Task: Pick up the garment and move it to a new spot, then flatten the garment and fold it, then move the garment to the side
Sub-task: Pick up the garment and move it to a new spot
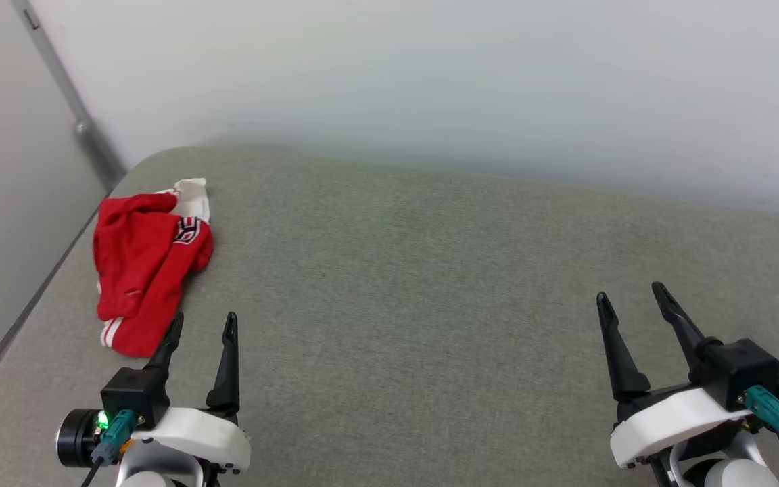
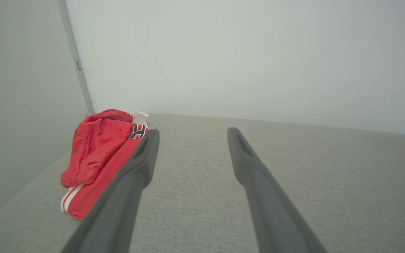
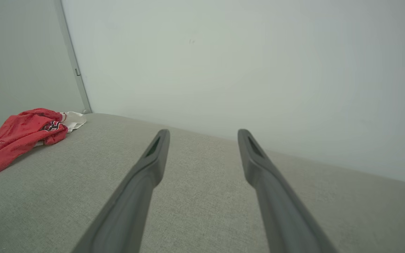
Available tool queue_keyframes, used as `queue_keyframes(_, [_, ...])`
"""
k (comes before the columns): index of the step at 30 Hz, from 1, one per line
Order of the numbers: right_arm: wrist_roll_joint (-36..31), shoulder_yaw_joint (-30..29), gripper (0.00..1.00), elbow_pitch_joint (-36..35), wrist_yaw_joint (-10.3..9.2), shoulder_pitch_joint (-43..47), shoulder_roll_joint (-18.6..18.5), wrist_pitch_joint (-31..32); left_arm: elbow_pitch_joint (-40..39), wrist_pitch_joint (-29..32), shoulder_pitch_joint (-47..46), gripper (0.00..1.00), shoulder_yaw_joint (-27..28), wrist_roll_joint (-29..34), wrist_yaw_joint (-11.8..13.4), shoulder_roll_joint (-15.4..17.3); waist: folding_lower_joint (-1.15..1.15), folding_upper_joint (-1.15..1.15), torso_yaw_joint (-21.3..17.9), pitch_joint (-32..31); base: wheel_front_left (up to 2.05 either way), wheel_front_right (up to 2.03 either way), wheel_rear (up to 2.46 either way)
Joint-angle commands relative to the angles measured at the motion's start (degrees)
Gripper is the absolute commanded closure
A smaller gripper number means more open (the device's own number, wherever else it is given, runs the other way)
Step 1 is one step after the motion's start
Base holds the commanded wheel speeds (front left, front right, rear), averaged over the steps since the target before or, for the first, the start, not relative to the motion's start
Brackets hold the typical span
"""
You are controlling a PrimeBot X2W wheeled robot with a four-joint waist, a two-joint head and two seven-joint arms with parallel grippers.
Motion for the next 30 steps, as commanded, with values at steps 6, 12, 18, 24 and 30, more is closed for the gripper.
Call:
queue_keyframes(6, [0.5, 2.0, 0.0, -0.4, -0.02, 0.2, 0.1, 0.1, -0.7, -0.2, 0.4, 0.0, 1.5, 0.7, 0.3, 0.7, 0.0, 0.0, 7.7, -0.2, 0.0, 0.0, 0.0])
queue_keyframes(12, [0.6, 2.7, 0.0, -0.3, -0.02, -0.1, 0.1, -0.1, -1.0, -0.2, 1.0, 0.0, 2.8, 0.9, 0.2, 1.2, 0.0, 0.0, 11.8, 0.0, 0.0, 0.0, 0.0])
queue_keyframes(18, [0.8, 3.0, 0.0, -0.4, -0.02, -0.4, 0.1, -0.2, -1.4, -0.2, 1.3, 0.0, 3.4, 1.0, 0.2, 1.4, 0.0, 0.0, 14.0, 0.2, 0.0, 0.0, 0.0])
queue_keyframes(24, [1.0, 3.1, 0.0, -0.7, -0.02, -0.7, 0.1, 0.1, -1.1, -0.2, 0.8, 0.0, 3.5, 1.0, 0.0, 1.4, 0.0, 0.0, 14.7, 0.7, 0.0, 0.0, 0.0])
queue_keyframes(30, [1.1, 3.1, 0.0, -1.3, -0.02, -1.1, 0.1, 0.9, -0.5, -0.2, -1.0, 0.0, 3.9, 0.5, 0.0, 1.6, 0.0, 0.0, 13.8, 1.9, 0.0, 0.0, 0.0])
